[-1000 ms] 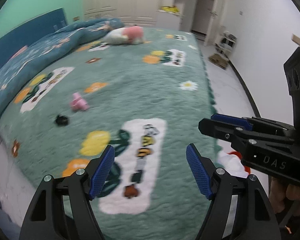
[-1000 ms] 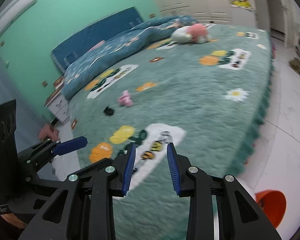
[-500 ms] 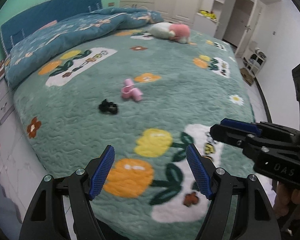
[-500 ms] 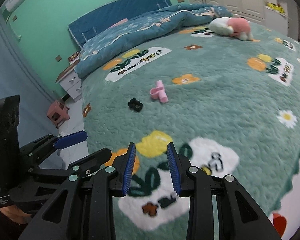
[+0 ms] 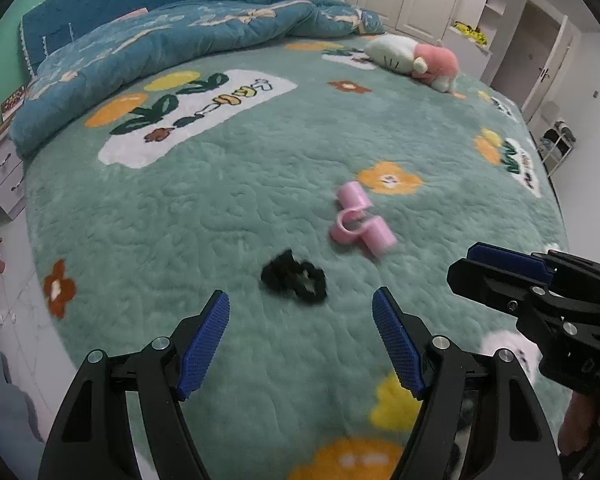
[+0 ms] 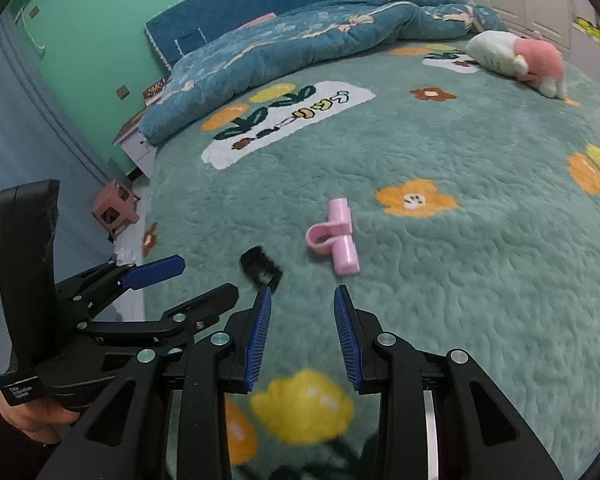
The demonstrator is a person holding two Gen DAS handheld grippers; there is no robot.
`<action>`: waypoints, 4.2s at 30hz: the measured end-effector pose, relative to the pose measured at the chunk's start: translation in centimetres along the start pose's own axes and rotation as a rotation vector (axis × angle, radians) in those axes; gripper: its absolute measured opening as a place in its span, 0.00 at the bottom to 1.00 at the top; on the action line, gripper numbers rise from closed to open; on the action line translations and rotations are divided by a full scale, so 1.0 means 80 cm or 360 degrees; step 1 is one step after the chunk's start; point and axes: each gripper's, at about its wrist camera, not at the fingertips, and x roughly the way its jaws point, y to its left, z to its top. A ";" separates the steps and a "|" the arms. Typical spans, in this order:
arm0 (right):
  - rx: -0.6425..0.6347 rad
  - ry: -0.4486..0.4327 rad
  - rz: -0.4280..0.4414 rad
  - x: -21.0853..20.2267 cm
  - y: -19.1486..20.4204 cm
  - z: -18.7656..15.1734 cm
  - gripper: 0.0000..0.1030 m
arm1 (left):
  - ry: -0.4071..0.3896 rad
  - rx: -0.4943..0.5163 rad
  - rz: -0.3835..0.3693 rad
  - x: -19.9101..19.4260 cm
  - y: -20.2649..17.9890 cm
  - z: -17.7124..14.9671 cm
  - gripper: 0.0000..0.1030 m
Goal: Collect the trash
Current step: 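Move both tools back over the bed toward the hair tie and clip, then grasp the black hair tie with the left tool while the right tool grasps the pink clip, then carry the hair tie and pink clip to the orange bin, then open the left tool then the right tool over the bin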
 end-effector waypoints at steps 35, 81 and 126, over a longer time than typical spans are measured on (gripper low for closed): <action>-0.0085 0.0060 -0.0031 0.093 -0.040 0.012 0.22 | 0.0082 -0.0048 -0.0051 0.058 0.013 -0.004 0.18; 0.0785 -0.0693 -0.0645 -0.483 -0.148 -0.414 0.22 | -0.0145 0.1125 -0.0806 -0.203 -0.471 -0.186 0.18; 0.1600 -0.0362 -0.0802 -0.442 -0.386 -0.621 0.37 | 0.0500 0.1539 -0.0834 -0.001 -0.700 -0.292 0.43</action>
